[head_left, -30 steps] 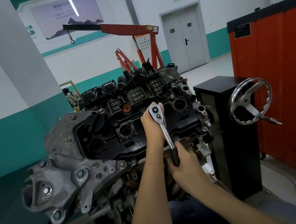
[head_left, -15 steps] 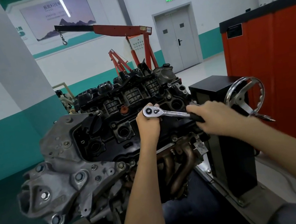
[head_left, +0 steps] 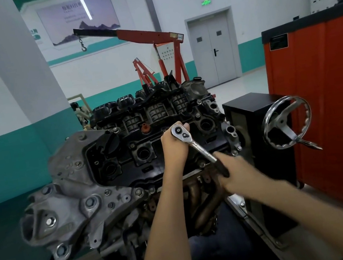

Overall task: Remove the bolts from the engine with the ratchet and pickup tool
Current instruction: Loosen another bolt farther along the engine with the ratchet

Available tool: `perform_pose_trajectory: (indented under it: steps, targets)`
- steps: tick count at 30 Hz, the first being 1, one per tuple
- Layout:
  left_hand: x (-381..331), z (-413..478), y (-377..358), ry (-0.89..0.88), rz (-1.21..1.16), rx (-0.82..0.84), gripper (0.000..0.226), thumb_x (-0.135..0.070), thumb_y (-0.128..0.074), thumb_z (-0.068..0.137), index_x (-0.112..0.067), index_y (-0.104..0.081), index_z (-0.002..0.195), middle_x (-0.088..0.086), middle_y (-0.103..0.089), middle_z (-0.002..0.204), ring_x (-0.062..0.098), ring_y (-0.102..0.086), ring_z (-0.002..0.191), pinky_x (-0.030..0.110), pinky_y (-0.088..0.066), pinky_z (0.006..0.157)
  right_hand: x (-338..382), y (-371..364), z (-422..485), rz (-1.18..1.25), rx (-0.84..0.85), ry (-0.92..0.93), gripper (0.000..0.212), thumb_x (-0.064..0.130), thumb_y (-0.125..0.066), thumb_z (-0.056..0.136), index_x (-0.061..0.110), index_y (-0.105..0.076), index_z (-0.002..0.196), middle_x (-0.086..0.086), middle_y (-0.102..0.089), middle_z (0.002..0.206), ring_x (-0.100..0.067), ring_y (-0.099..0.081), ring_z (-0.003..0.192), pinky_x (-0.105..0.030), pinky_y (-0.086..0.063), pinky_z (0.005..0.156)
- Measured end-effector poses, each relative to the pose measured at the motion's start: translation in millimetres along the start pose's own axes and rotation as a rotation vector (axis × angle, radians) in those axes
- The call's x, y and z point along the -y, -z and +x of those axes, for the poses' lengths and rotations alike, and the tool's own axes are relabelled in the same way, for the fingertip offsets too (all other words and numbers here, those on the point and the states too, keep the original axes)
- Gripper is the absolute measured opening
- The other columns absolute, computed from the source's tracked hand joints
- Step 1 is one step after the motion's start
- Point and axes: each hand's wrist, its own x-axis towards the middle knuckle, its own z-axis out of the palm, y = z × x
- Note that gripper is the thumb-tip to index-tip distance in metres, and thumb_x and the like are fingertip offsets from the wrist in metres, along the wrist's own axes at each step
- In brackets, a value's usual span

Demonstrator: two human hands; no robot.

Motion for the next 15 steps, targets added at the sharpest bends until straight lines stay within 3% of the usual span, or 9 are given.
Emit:
perform_pose_trajectory:
  steps: [3,5,7,10,13,15]
  targets:
    - [1.4,-0.3,-0.6,-0.027,0.013,0.029,0.061,-0.003,-0.055,0.093,-0.035,-0.040,0.044,-0.014,-0.036,0.049,0.003,-0.031,0.055,0.020,-0.029,0.059,-12.1,54.8,24.8,-0.267,0.106,0.064,0.028,0.004,-0.057,0.080,0.030,-0.048,0.086,0.001,-0.055,0.070,-0.022,-0.060,0.064,-0.032,-0.048,0.057]
    - [2.0,2.4,-0.9,-0.013,-0.022,0.021,0.055,0.003,-0.052,0.090,-0.033,-0.045,0.049,-0.013,-0.044,0.057,0.011,-0.043,0.068,0.028,-0.035,0.071,-13.2,79.2,44.0,-0.548,0.103,0.140,0.021,0.012,-0.057,0.084,0.027,-0.048,0.095,0.010,-0.046,0.067,-0.020,-0.056,0.065,-0.029,-0.040,0.059]
    - [5.3,3.7,-1.6,-0.015,-0.047,0.008,0.055,0.005,-0.050,0.089,-0.032,-0.048,0.048,-0.013,-0.046,0.058,0.017,-0.044,0.073,0.031,-0.035,0.072,-12.1,85.8,51.1,-0.655,0.046,0.174,0.019,0.017,-0.056,0.086,0.027,-0.046,0.099,0.012,-0.041,0.065,-0.021,-0.055,0.066,-0.028,-0.036,0.058]
    - [9.2,0.9,-5.1,-0.020,-0.094,-0.020,0.059,0.002,-0.050,0.093,-0.032,-0.039,0.046,-0.016,-0.036,0.051,0.006,-0.032,0.060,0.020,-0.029,0.060,-14.8,54.3,28.7,-0.487,-0.026,0.076,0.023,0.017,-0.058,0.084,0.029,-0.043,0.097,0.008,-0.046,0.066,-0.019,-0.053,0.062,-0.024,-0.036,0.050]
    - [12.6,0.0,-12.0,0.002,-0.149,-0.107,0.055,0.003,-0.048,0.096,-0.029,-0.033,0.054,-0.018,-0.033,0.049,0.000,-0.034,0.052,0.013,-0.031,0.056,-2.7,-6.5,-7.6,-0.014,-0.072,-0.049,0.028,0.010,-0.059,0.081,0.028,-0.039,0.090,-0.006,-0.055,0.069,-0.026,-0.056,0.061,-0.031,-0.045,0.053]
    - [13.6,-2.6,-14.2,0.000,-0.178,-0.167,0.046,-0.001,-0.043,0.099,-0.030,-0.043,0.064,-0.023,-0.044,0.056,-0.009,-0.049,0.054,0.010,-0.042,0.063,14.9,-44.0,-15.3,0.238,-0.141,-0.127,0.028,0.006,-0.059,0.082,0.026,-0.045,0.095,-0.004,-0.054,0.068,-0.010,-0.055,0.053,-0.015,-0.038,0.046]
